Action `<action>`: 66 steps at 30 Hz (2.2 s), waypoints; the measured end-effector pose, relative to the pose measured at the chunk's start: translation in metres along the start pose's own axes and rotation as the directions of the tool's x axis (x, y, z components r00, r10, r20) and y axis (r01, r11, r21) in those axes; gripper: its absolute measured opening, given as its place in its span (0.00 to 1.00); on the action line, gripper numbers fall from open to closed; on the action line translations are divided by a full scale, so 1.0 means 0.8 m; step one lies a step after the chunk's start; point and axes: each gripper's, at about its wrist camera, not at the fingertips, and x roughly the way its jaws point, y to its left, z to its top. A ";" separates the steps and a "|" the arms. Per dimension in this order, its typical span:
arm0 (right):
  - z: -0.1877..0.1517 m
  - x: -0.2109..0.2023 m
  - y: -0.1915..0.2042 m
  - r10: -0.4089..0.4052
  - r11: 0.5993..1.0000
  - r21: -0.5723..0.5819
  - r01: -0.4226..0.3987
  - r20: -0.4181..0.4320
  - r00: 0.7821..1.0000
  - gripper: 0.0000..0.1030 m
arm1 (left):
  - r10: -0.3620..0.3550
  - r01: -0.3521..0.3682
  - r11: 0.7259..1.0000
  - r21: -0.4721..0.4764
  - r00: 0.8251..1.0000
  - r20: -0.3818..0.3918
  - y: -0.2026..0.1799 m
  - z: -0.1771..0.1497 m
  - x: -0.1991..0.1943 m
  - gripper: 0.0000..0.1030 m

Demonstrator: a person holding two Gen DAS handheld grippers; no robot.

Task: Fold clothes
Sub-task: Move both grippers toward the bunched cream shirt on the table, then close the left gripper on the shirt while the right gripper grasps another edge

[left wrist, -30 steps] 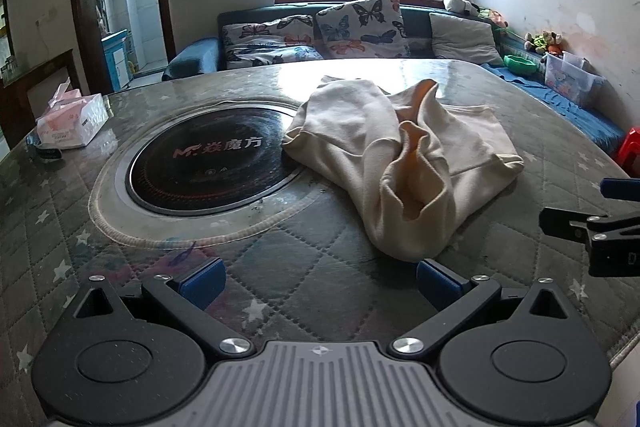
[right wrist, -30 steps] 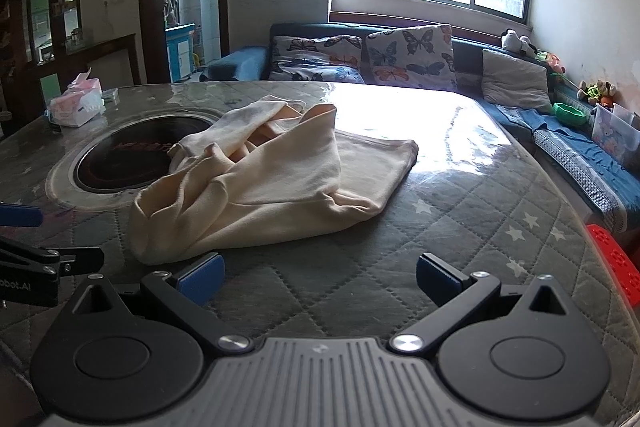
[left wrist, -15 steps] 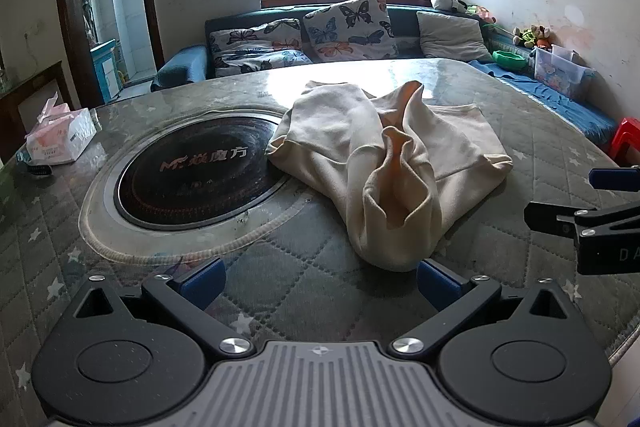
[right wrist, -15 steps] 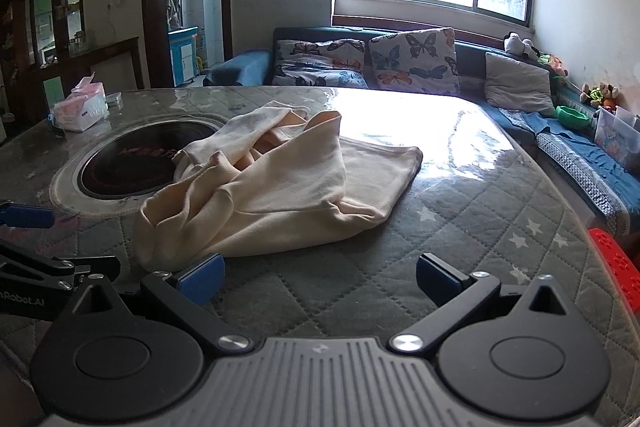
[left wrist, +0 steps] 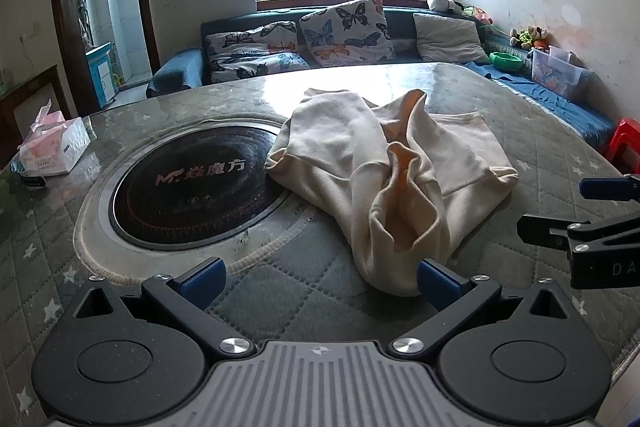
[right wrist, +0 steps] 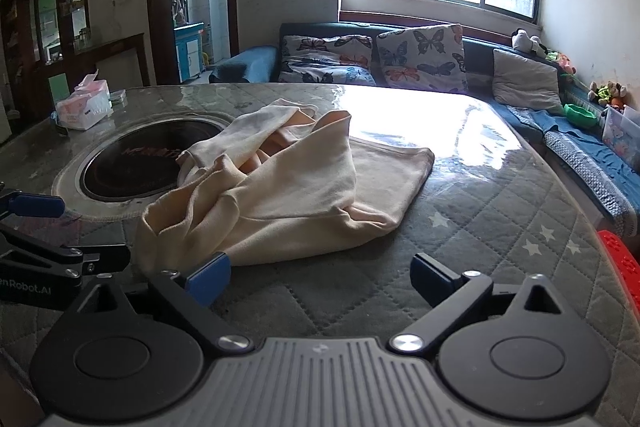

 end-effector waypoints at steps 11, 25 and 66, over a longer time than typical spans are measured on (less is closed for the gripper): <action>0.015 0.014 0.002 0.018 1.000 -0.020 -0.018 -0.009 1.000 0.91 | -0.006 0.006 1.000 0.013 1.000 -0.002 0.001 0.014 0.013 1.00; 0.034 0.035 0.007 0.036 0.999 -0.040 -0.037 -0.013 0.999 0.88 | -0.016 0.016 1.000 0.020 1.000 -0.002 0.004 0.030 0.026 1.00; 0.139 0.218 -0.058 0.101 0.989 0.118 -0.090 -0.097 0.990 0.51 | -0.007 0.009 0.999 0.053 1.000 -0.031 0.017 0.131 0.127 0.88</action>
